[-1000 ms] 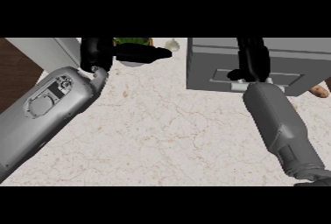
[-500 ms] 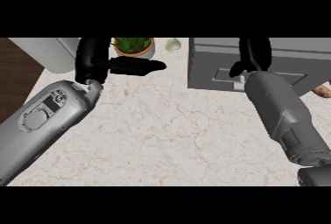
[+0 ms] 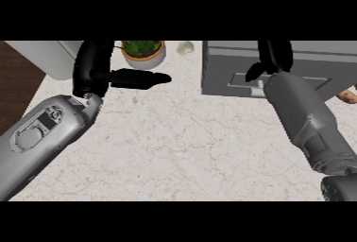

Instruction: Pick up the can, place it into the drawer and close the drawer

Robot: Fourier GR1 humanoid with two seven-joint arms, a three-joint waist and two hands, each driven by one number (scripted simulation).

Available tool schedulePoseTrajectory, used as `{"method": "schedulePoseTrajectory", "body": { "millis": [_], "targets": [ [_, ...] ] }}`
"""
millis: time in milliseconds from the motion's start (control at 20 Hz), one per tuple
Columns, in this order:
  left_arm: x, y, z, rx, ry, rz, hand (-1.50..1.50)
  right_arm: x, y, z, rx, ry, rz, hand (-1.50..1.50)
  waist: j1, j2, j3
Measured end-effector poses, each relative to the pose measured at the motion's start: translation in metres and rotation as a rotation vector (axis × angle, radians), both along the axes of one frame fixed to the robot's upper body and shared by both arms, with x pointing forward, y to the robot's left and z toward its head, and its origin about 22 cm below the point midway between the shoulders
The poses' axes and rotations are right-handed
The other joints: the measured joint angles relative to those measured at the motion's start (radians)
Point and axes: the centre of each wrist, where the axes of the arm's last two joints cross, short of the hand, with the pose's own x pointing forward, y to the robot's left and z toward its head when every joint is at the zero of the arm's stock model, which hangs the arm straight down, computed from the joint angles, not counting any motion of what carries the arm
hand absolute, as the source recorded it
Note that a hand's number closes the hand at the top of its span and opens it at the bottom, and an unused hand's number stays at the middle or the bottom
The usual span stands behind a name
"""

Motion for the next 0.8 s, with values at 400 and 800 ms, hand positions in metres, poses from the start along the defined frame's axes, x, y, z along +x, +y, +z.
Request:
{"method": "schedulePoseTrajectory", "body": {
  "millis": [400,800],
  "targets": [
    [-0.006,0.011,-0.01,-0.006,0.003,0.016,-1.5,0.003,0.014,0.007,0.265,-0.024,0.091,-1.5,-0.012,-0.003,0.002],
    [-0.015,0.027,-0.02,-0.009,0.009,0.034,-1.5,0.008,0.034,0.02,0.602,-0.017,0.169,-1.5,-0.023,-0.009,0.002]
  ]
}}
